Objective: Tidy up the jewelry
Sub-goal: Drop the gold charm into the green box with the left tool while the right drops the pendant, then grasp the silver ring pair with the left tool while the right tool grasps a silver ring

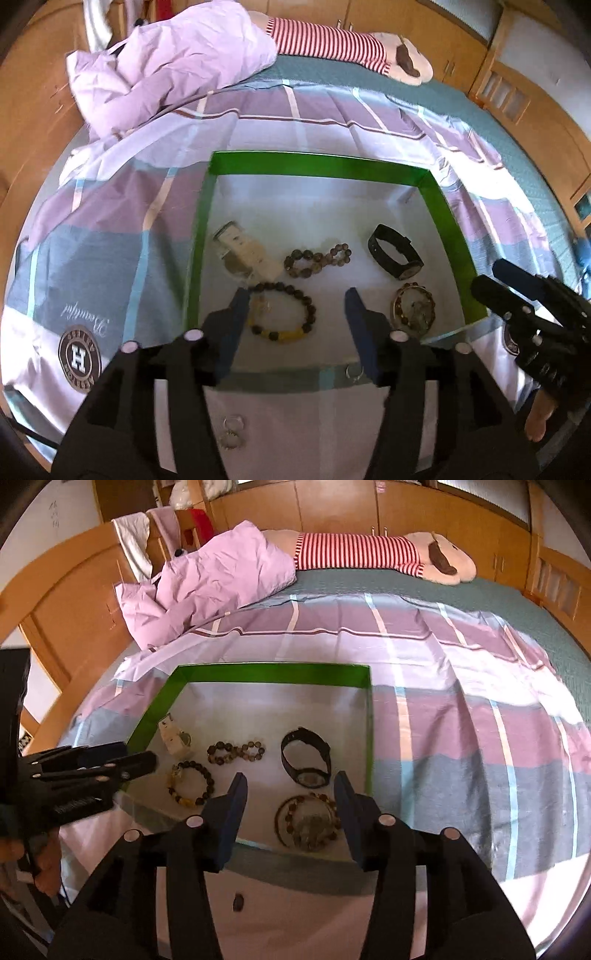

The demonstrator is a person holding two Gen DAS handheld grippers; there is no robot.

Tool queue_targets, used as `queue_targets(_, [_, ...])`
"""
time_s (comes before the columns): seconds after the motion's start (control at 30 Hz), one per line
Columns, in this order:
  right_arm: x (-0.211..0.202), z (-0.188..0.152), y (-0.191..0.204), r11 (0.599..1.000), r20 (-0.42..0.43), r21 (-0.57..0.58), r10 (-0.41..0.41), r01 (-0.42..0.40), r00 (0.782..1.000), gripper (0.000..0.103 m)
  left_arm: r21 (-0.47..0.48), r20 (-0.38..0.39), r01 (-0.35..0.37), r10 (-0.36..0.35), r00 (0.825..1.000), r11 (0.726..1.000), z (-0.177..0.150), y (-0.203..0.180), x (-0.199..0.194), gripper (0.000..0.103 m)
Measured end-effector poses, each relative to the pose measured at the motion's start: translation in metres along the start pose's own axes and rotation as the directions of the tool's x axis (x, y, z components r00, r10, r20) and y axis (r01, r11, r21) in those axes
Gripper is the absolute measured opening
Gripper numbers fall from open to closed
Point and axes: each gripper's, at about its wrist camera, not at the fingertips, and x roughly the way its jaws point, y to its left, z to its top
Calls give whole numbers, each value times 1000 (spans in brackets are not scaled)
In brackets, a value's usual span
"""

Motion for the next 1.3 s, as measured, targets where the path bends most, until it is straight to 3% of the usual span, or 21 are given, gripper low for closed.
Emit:
queue_targets(0.07, [-8,-10,-3,999,-2,13,36,-36,999,49,-19,17,11,-11,1000,1000,-9,13,-11,60])
queue_targets(0.17, [-6,-36,8,997,-58,-37,60,-62,997,49,-56,20,-32,34,999,998,-36,40,-22,60])
queue_targets(0.37, [50,-91,50,986,-255,-143,42,-81,966,48,-151,-100,-100,85,991,984,-103,87,-9,60])
queue_targets(0.5, [66,-94,55,980,-253,-188,-117,70,960,47,-177,-151,-131,104,983,976,-129,104,-5,60])
queue_targets(0.67, [56,-91,27,989,-246,-83,-137,120,960,47,-159,-148,-117,93,985,980,-135,100,-4,61])
queue_targets(0.73, [51,-92,24,992,-240,-71,-115,101,964,47,-133,-147,-102,83,986,986,-132,89,-1,62])
queue_targets(0.97, [55,-97,50,988,-240,-151,-59,23,969,47,-23,-156,-79,74,985,997,-129,47,20,67])
queue_targets(1.1, [71,-97,59,985,-260,-170,-52,8,964,47,11,-164,-107,107,981,994,-129,37,27,53])
queue_targets(1.17, [77,-96,65,982,-258,-186,-61,12,964,46,25,-160,-120,122,980,992,-130,36,28,51])
queue_targets(1.23, [78,-97,67,980,-256,-200,-69,18,964,36,31,-155,-125,128,979,992,-132,37,27,50])
queue_targets(1.3, [78,-95,69,979,-259,-203,-55,1,964,19,27,-147,-128,131,980,991,-133,39,26,38])
